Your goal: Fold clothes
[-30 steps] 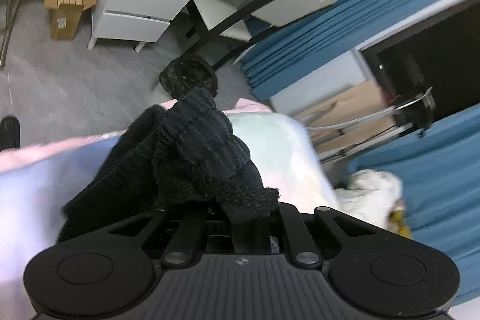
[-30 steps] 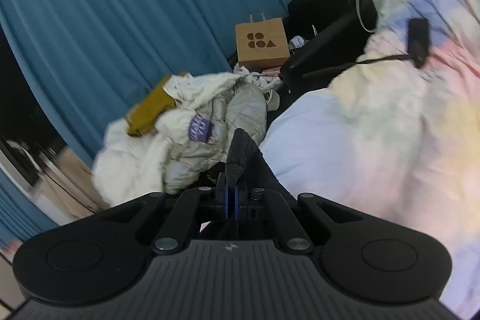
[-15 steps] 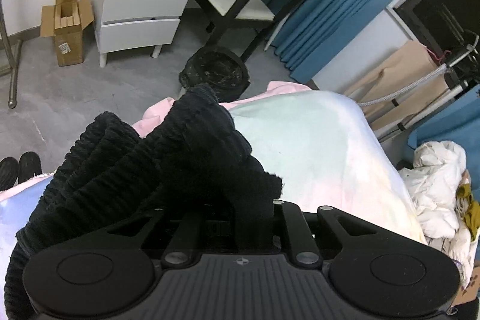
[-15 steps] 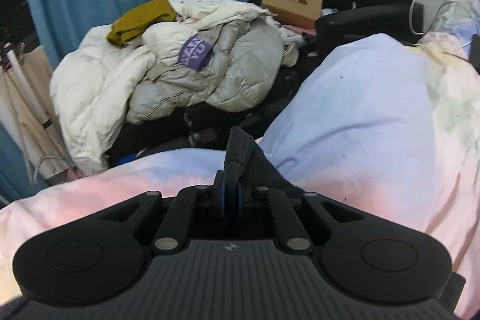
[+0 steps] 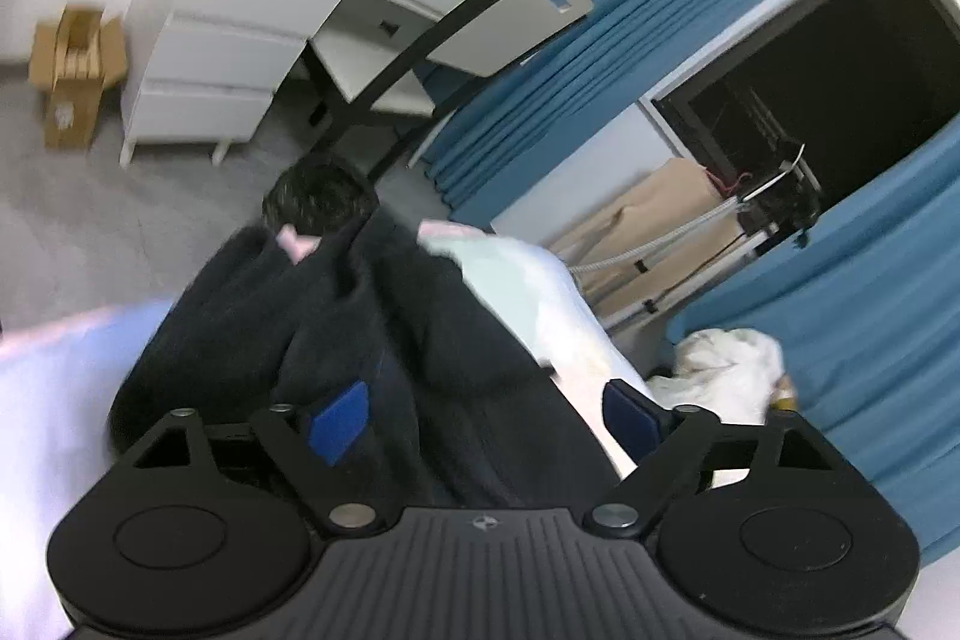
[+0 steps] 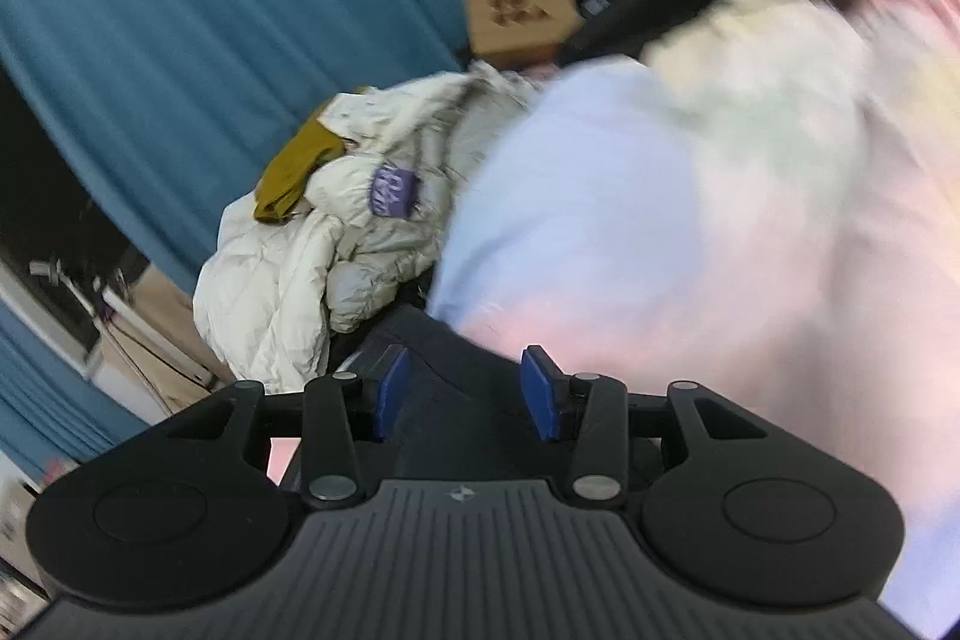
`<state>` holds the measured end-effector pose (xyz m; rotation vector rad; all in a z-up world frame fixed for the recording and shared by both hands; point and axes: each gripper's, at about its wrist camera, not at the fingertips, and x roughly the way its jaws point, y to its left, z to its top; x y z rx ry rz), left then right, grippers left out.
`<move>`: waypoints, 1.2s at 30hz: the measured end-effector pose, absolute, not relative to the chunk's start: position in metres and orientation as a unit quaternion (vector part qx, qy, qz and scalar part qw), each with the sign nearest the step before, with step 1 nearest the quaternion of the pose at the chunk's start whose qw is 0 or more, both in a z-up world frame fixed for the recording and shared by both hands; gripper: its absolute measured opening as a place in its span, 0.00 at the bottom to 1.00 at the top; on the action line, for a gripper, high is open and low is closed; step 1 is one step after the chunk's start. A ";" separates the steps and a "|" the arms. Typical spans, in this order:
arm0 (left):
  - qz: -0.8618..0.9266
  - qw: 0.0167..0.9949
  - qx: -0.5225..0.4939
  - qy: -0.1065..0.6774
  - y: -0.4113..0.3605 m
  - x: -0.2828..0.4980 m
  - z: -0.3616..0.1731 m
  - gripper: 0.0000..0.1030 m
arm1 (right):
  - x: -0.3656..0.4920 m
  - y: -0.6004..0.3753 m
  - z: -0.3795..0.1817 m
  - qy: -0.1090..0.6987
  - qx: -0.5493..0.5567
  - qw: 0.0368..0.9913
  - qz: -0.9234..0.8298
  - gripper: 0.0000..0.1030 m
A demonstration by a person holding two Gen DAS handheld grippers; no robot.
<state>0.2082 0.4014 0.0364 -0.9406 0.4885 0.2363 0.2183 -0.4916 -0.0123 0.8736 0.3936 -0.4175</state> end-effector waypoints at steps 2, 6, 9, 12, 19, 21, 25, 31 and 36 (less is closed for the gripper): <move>0.113 0.843 -0.482 0.209 0.399 0.179 0.031 0.97 | 0.207 -0.496 -0.020 0.205 0.435 0.855 -0.192 0.45; 0.134 0.797 -0.555 0.196 0.400 0.141 -0.008 0.97 | 0.194 -0.502 -0.036 0.239 0.464 0.835 -0.173 0.58; 0.133 0.762 -0.595 0.215 0.403 0.139 -0.043 0.95 | 0.196 -0.502 -0.049 0.271 0.467 0.827 -0.157 0.60; 0.115 0.746 -0.609 0.245 0.408 0.154 -0.066 0.92 | 0.210 -0.499 -0.055 0.294 0.447 0.832 -0.147 0.66; 0.126 0.756 -0.594 0.244 0.407 0.182 -0.089 0.82 | 0.259 -0.494 -0.066 0.364 0.432 0.812 -0.149 0.90; 0.145 0.762 -0.584 0.239 0.406 0.182 -0.091 0.62 | 0.261 -0.491 -0.065 0.344 0.429 0.817 -0.173 0.85; 0.170 0.759 -0.593 0.209 0.408 0.170 -0.098 0.22 | 0.254 -0.473 -0.061 0.291 0.382 0.850 -0.217 0.33; 0.163 0.782 -0.573 0.186 0.407 0.148 -0.078 0.09 | 0.207 -0.450 -0.035 0.162 0.384 0.877 -0.239 0.10; 0.153 0.790 -0.560 0.197 0.411 0.133 -0.030 0.08 | 0.176 -0.448 0.013 0.123 0.382 0.888 -0.223 0.09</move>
